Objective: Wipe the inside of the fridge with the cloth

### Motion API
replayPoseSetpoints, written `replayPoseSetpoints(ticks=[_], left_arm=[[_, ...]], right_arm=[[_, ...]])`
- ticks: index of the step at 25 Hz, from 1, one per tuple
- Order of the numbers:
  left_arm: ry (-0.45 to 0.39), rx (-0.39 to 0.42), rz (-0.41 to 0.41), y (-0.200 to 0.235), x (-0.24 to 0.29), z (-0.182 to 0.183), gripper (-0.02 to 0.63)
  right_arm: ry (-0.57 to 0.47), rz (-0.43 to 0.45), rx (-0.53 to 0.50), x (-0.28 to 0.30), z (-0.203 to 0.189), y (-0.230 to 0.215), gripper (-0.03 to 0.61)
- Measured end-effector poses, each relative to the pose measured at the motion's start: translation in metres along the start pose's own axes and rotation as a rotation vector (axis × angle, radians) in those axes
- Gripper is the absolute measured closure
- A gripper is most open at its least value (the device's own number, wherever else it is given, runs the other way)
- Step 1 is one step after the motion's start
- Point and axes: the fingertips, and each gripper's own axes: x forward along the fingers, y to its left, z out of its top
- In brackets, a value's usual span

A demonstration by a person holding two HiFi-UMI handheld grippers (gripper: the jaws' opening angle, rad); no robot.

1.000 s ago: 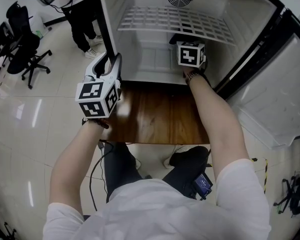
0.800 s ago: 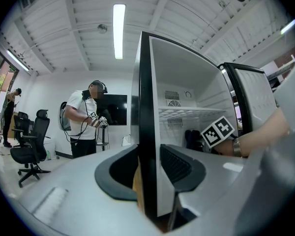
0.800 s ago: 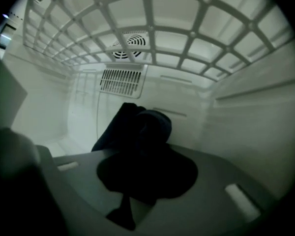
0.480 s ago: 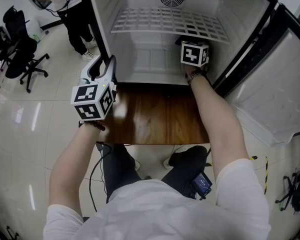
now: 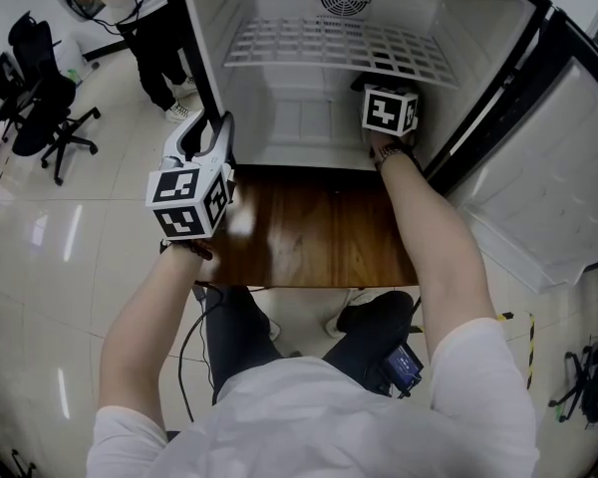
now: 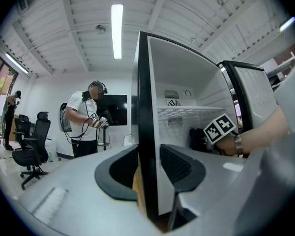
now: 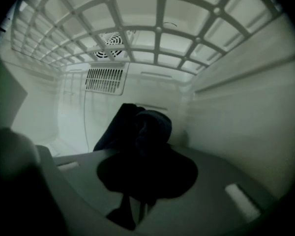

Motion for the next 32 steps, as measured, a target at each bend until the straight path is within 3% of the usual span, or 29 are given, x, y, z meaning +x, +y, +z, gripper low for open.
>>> replayPoseSetpoints(ticks=[6, 10, 14, 20, 29, 32], left_arm=[[-0.019, 0.02, 0.046, -0.004, -0.019, 0.004, 0.499], [-0.058, 0.02, 0.011, -0.023, -0.033, 0.012, 0.499], [-0.061, 0.025, -0.086, -0.058, -0.029, 0.012, 0.491], [-0.005, -0.01, -0.267, -0.12, 0.009, 0.014, 0.401], [0.099, -0.127, -0.54, -0.187, 0.064, 0.016, 0.326], [0.104, -0.21, -0.625, -0.197, 0.073, 0.02, 0.311]], right_arm=[[-0.017, 0.02, 0.0, -0.013, 0.003, 0.0, 0.503], [-0.026, 0.038, -0.004, -0.024, 0.004, 0.001, 0.503], [-0.03, 0.056, -0.01, -0.039, 0.002, 0.004, 0.503], [-0.029, 0.103, -0.007, -0.063, -0.006, 0.011, 0.503], [-0.122, 0.233, -0.005, -0.113, 0.009, 0.022, 0.503], [-0.142, 0.296, 0.0, -0.13, 0.009, 0.028, 0.503]])
